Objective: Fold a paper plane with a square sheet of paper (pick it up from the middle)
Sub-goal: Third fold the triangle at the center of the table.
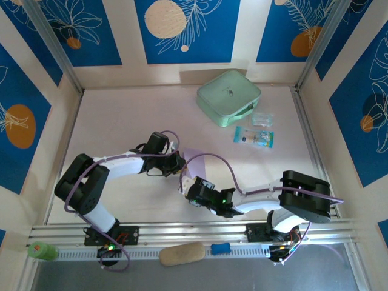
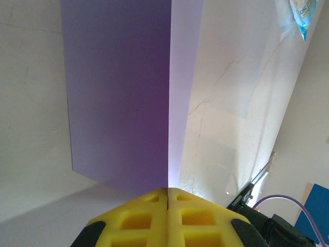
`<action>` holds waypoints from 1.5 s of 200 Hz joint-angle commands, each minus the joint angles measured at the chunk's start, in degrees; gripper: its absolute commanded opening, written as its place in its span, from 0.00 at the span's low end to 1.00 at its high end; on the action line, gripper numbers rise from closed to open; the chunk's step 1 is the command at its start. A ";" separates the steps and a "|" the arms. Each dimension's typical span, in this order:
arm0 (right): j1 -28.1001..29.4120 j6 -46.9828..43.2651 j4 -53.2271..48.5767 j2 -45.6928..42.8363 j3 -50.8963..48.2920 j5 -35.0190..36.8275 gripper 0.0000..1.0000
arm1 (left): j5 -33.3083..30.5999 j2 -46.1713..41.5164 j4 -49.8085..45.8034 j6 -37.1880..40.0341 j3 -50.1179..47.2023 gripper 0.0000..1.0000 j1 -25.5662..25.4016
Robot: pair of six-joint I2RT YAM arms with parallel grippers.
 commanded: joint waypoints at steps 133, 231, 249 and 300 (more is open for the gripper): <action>0.41 4.08 0.54 -2.65 0.13 1.63 0.36 | 1.13 -0.83 -0.45 -0.33 0.11 0.00 0.63; 0.14 5.25 0.37 -3.36 -0.15 1.10 0.32 | 1.01 -0.68 -0.29 -0.32 -0.02 0.00 0.57; -0.03 5.57 0.48 -3.75 -0.41 1.26 0.32 | 1.03 -0.43 -0.19 -0.39 0.03 0.00 0.57; -0.34 5.97 0.33 -4.15 -0.57 0.57 0.25 | 1.04 -0.39 -0.11 -0.49 -0.24 0.00 0.56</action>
